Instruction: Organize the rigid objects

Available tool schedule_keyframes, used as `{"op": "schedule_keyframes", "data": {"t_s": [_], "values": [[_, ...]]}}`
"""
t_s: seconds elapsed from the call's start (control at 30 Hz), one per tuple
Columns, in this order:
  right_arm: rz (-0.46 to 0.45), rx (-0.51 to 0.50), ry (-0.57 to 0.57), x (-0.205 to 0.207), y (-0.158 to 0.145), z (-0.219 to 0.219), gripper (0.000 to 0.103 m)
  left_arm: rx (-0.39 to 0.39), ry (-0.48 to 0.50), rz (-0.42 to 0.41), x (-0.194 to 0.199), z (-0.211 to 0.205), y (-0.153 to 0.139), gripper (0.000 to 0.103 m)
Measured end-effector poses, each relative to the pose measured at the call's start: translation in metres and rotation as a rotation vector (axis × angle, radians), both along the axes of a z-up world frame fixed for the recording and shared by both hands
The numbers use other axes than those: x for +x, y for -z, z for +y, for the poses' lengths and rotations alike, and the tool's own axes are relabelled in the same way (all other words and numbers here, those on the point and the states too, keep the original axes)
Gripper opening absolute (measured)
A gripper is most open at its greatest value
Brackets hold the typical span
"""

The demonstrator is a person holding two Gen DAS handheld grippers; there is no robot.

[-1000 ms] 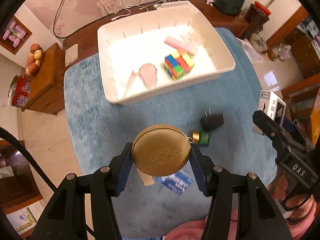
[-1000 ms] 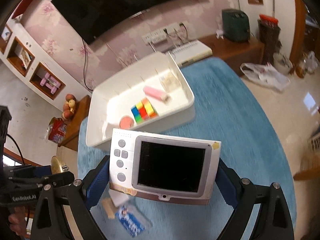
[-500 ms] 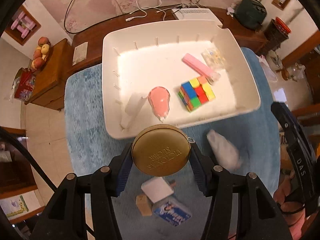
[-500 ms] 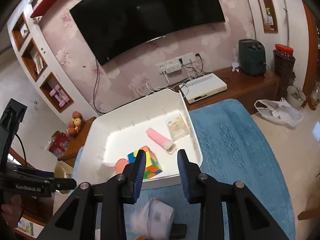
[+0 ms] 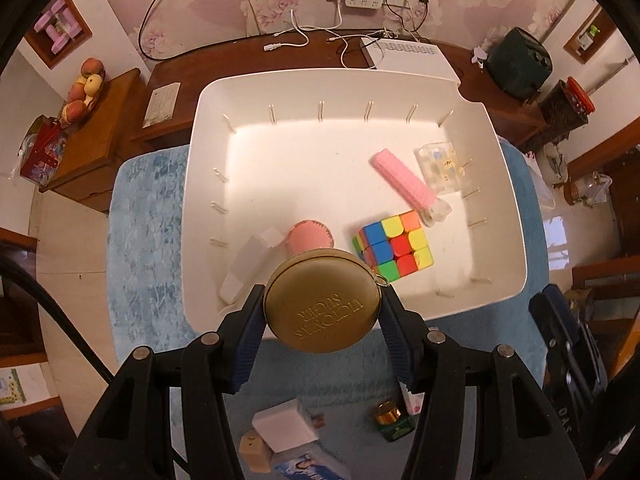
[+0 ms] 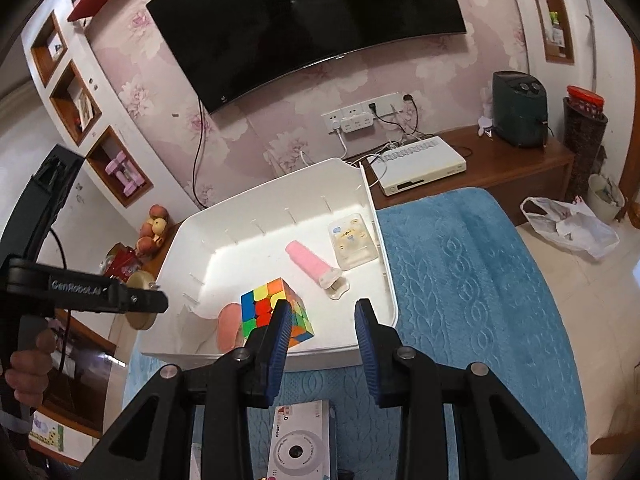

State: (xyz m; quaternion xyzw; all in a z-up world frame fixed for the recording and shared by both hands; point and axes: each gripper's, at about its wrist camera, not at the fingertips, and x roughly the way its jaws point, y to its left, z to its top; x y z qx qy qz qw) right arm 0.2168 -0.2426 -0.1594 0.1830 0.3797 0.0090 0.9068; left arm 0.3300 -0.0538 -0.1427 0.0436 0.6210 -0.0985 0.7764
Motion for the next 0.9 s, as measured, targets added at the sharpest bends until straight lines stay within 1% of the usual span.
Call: {"op": "schedule_keyframes", "data": {"t_s": [0.1, 0.13, 0.2, 0.27, 0.37, 0.4, 0.5, 0.67, 0.7, 0.8, 0.9], "values": [[0.004, 0.013, -0.013, 0.001, 0.0, 0.001, 0.034, -0.005, 0.001, -0.011, 0.001, -0.002, -0.001, 0.059], [0.005, 0.015, -0.013, 0.001, 0.0, 0.001, 0.037, -0.006, 0.005, -0.009, 0.001, -0.002, -0.002, 0.06], [0.007, 0.023, -0.007, 0.0, -0.001, 0.002, 0.043, -0.011, 0.011, -0.004, 0.0, -0.003, -0.004, 0.066], [0.006, 0.034, -0.002, -0.001, -0.002, 0.002, 0.044, -0.019, 0.007, -0.016, -0.002, -0.003, -0.009, 0.072], [0.008, 0.035, 0.009, -0.004, -0.006, 0.003, 0.044, -0.019, 0.01, -0.035, -0.006, -0.001, -0.017, 0.076], [0.007, 0.037, 0.011, -0.006, -0.008, 0.003, 0.045, -0.021, 0.009, -0.047, -0.009, 0.0, -0.022, 0.076], [-0.004, 0.035, 0.019, -0.012, -0.017, 0.005, 0.052, -0.033, 0.009, -0.065, -0.015, 0.006, -0.033, 0.076], [-0.032, 0.012, 0.032, -0.028, -0.036, 0.014, 0.057, -0.06, 0.002, -0.102, -0.03, 0.019, -0.052, 0.077], [-0.037, 0.009, 0.035, -0.031, -0.04, 0.016, 0.059, -0.067, -0.005, -0.112, -0.033, 0.023, -0.057, 0.077], [-0.054, 0.002, 0.047, -0.044, -0.051, 0.024, 0.06, -0.104, -0.047, -0.14, -0.043, 0.039, -0.07, 0.077], [-0.068, -0.011, 0.059, -0.058, -0.061, 0.032, 0.065, -0.158, -0.1, -0.161, -0.054, 0.059, -0.082, 0.078]]}}
